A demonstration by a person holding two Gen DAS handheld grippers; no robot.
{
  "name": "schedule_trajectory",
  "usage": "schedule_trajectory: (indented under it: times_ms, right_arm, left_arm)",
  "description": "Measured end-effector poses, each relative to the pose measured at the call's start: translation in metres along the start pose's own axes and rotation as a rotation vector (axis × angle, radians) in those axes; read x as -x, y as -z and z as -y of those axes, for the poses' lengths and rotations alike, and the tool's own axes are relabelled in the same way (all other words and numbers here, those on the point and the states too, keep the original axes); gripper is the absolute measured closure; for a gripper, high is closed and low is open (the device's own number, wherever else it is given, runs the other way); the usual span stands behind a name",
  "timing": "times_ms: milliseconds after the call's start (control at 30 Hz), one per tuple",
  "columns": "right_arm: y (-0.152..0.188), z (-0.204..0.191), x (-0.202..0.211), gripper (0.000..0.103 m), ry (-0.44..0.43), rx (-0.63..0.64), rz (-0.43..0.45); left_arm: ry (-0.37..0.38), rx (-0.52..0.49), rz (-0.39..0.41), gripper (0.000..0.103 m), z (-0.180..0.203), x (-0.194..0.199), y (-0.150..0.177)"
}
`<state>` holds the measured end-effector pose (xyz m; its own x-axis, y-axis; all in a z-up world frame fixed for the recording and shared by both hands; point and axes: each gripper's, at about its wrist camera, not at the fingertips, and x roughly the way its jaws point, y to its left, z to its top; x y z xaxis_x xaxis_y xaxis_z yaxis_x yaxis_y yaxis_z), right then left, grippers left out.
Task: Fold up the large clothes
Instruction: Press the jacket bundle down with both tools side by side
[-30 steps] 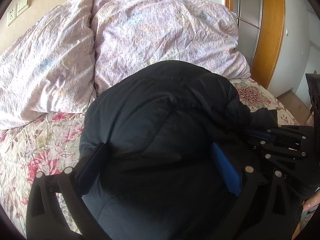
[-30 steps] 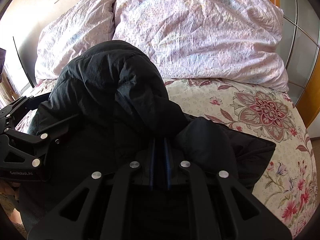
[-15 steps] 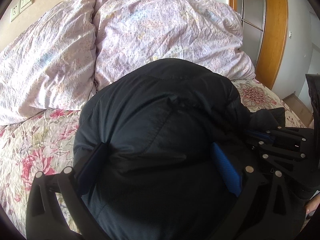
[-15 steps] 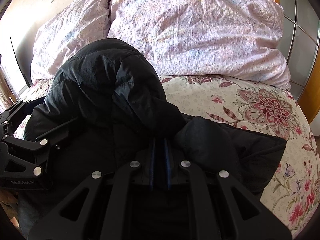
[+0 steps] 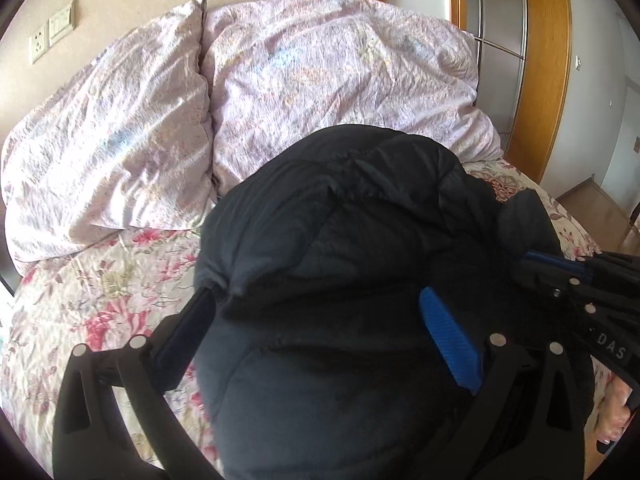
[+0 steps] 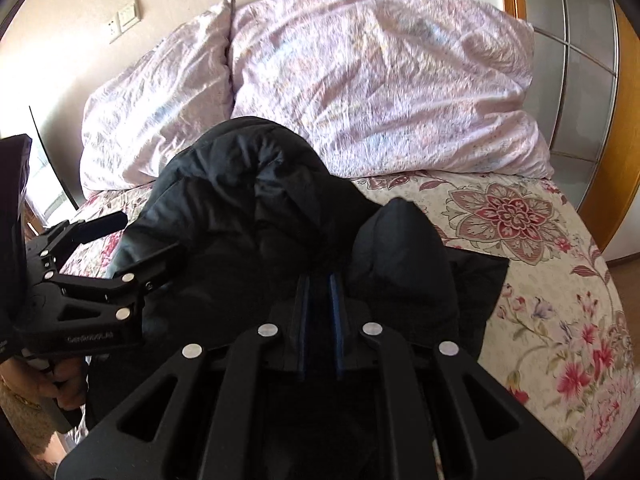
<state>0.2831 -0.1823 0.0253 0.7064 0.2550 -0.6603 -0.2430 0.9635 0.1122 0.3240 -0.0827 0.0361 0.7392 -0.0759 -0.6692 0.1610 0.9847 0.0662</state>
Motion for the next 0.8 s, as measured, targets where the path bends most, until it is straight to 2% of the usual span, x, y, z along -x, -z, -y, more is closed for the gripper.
schedule_trajectory:
  times_ms: [233, 467, 800]
  right_arm:
    - [0.015, -0.015, 0.012, 0.091, 0.011, 0.014, 0.008]
    - [0.025, -0.007, -0.016, 0.091, 0.02, -0.004, -0.049]
    - [0.03, -0.003, -0.036, 0.091, 0.022, 0.019, -0.066]
  left_arm:
    - [-0.011, -0.021, 0.002, 0.002, -0.002, 0.012, 0.002]
    - [0.029, -0.007, -0.035, 0.002, -0.002, -0.011, 0.004]
    - [0.021, 0.003, -0.016, 0.002, 0.003, -0.033, 0.016]
